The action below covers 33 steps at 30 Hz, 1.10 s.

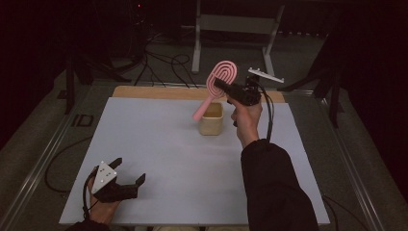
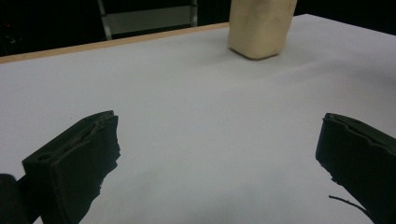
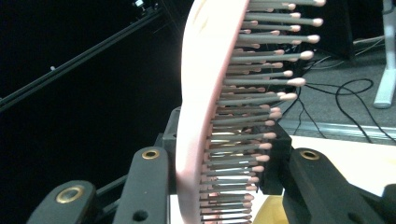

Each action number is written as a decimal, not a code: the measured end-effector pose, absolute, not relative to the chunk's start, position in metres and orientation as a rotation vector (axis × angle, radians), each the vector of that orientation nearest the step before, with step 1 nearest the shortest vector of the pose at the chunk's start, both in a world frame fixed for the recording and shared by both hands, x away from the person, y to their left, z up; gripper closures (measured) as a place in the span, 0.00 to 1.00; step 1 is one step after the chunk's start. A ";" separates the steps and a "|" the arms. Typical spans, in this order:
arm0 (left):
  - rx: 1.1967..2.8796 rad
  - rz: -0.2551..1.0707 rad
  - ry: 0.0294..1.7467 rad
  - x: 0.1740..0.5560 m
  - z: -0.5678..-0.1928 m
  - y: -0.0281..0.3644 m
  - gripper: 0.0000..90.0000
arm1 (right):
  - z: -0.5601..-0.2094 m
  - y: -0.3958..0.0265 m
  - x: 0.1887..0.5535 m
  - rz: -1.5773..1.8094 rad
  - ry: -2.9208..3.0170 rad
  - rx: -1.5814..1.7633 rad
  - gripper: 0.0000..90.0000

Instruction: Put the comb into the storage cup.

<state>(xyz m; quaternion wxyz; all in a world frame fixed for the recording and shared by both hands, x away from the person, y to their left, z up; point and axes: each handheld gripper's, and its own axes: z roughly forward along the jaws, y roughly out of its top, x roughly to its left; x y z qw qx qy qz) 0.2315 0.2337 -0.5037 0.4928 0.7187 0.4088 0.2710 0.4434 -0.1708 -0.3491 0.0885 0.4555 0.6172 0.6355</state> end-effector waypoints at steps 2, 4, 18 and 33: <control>1.744 0.657 0.992 0.231 -0.504 0.234 0.00 | -0.347 -0.172 0.444 1.887 1.833 1.362 0.71; 1.743 0.658 0.991 0.231 -0.504 0.234 0.00 | -0.347 -0.172 0.444 1.886 1.827 1.359 0.71; 1.737 0.661 0.994 0.231 -0.503 0.234 0.00 | -0.346 -0.180 0.450 1.847 1.774 1.403 0.71; 1.742 0.661 0.989 0.230 -0.503 0.233 0.00 | -0.347 -0.185 0.452 1.808 1.737 1.427 0.71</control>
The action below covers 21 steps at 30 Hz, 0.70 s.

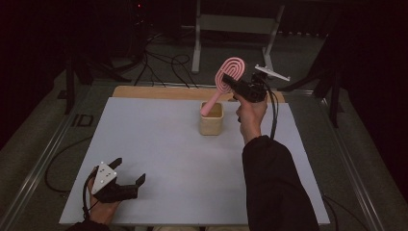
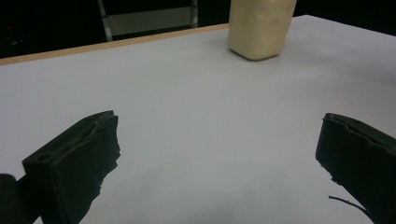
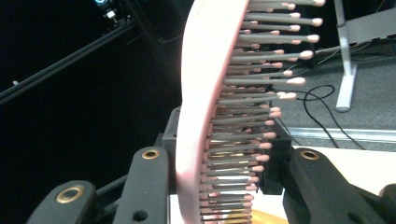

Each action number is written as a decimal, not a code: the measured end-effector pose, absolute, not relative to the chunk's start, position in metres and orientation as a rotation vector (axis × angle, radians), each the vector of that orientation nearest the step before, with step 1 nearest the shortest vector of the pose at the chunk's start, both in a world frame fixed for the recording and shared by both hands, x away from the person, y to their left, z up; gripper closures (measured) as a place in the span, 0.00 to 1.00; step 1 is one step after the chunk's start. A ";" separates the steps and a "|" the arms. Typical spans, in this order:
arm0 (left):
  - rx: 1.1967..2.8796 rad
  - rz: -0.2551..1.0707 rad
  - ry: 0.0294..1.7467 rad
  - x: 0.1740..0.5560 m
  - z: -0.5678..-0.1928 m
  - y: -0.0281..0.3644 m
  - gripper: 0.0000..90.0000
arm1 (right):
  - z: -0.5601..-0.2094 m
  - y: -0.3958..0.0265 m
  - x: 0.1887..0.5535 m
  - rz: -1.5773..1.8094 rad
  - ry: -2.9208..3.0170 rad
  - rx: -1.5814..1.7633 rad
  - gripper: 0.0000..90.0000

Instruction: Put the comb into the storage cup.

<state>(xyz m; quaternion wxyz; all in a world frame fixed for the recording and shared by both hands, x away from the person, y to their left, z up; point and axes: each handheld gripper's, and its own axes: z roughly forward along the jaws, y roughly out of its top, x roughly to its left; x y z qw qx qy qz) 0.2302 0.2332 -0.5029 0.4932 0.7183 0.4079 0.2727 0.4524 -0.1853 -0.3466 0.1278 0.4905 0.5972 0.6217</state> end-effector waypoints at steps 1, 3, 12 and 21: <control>1.742 0.662 0.989 0.230 -0.503 0.233 0.00 | -0.347 -0.185 0.453 1.807 1.735 1.430 0.71; 1.741 0.662 0.990 0.230 -0.503 0.233 0.00 | -0.347 -0.186 0.453 1.801 1.733 1.435 0.71; 1.737 0.661 0.990 0.230 -0.503 0.233 0.00 | -0.349 -0.188 0.454 1.780 1.717 1.448 0.71; 1.744 0.661 0.989 0.230 -0.503 0.233 0.00 | -0.353 -0.191 0.454 1.768 1.704 1.467 0.71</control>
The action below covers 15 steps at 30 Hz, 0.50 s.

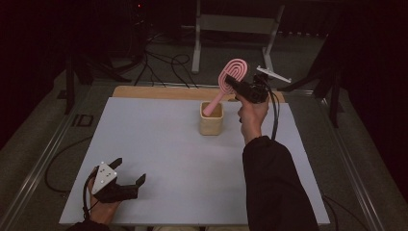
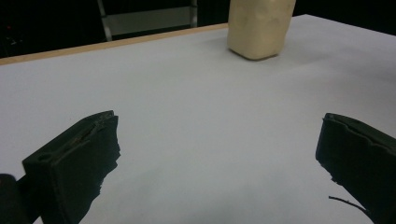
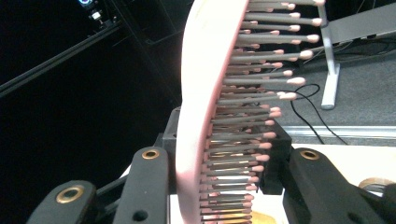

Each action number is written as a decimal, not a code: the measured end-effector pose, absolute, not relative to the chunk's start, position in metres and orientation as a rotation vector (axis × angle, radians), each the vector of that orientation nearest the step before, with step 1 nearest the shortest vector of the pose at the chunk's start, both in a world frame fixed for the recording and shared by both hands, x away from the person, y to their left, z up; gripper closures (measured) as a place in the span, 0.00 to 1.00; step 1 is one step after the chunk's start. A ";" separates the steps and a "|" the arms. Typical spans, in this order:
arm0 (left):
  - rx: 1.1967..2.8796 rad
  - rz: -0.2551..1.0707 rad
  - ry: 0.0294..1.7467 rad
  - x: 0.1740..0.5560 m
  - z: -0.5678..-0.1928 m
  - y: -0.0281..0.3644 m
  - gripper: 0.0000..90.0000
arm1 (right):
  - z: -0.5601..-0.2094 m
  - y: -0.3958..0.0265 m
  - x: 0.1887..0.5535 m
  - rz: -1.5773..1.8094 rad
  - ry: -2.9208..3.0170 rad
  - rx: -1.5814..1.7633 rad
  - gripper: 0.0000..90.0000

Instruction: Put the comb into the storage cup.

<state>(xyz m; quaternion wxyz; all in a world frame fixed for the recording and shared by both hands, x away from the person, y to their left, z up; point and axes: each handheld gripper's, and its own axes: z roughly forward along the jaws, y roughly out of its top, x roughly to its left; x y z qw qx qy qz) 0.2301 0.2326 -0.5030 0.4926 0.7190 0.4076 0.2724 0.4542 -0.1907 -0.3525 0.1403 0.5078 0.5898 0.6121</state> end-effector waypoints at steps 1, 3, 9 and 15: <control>1.744 0.661 0.989 0.230 -0.503 0.233 0.00 | -0.353 -0.191 0.454 1.764 1.703 1.468 0.71; 1.743 0.660 0.990 0.230 -0.503 0.233 0.00 | -0.354 -0.191 0.455 1.764 1.700 1.473 0.71; 1.744 0.661 0.990 0.230 -0.503 0.232 0.00 | -0.355 -0.191 0.456 1.755 1.698 1.473 0.71; 1.746 0.660 0.989 0.230 -0.503 0.233 0.00 | -0.357 -0.189 0.457 1.747 1.705 1.472 0.71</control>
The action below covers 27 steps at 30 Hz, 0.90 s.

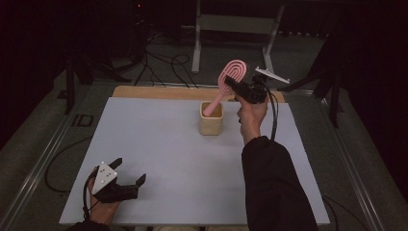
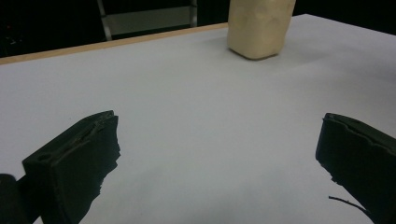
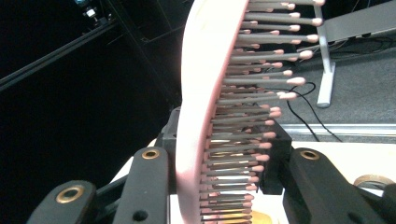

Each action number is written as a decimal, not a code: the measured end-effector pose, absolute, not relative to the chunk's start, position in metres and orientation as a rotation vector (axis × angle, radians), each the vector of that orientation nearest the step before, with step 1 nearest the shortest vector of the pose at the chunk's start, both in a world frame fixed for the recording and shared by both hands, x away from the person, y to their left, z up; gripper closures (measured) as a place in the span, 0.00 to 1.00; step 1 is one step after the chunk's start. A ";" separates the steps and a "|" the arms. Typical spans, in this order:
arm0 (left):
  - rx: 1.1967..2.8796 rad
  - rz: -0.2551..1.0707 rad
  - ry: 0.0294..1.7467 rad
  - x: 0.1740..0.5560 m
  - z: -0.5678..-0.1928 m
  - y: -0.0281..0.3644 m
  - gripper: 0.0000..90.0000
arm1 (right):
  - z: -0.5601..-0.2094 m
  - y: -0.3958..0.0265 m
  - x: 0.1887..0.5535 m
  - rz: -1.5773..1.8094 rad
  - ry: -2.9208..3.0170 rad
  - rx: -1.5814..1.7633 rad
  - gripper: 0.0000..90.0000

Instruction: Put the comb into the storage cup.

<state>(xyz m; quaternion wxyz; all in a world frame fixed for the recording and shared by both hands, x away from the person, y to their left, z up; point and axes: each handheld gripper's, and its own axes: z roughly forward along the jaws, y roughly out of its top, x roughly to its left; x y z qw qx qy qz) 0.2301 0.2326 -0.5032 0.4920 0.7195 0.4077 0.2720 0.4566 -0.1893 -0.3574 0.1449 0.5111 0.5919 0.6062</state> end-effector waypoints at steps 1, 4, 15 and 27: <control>1.745 0.660 0.990 0.230 -0.503 0.233 0.00 | -0.358 -0.189 0.457 1.749 1.705 1.473 0.71; 1.743 0.661 0.990 0.230 -0.503 0.233 0.00 | -0.359 -0.187 0.457 1.745 1.709 1.475 0.71; 1.740 0.662 0.991 0.230 -0.503 0.233 0.00 | -0.368 -0.185 0.457 1.745 1.715 1.487 0.71; 1.745 0.664 0.991 0.230 -0.503 0.233 0.00 | -0.372 -0.183 0.456 1.748 1.718 1.492 0.71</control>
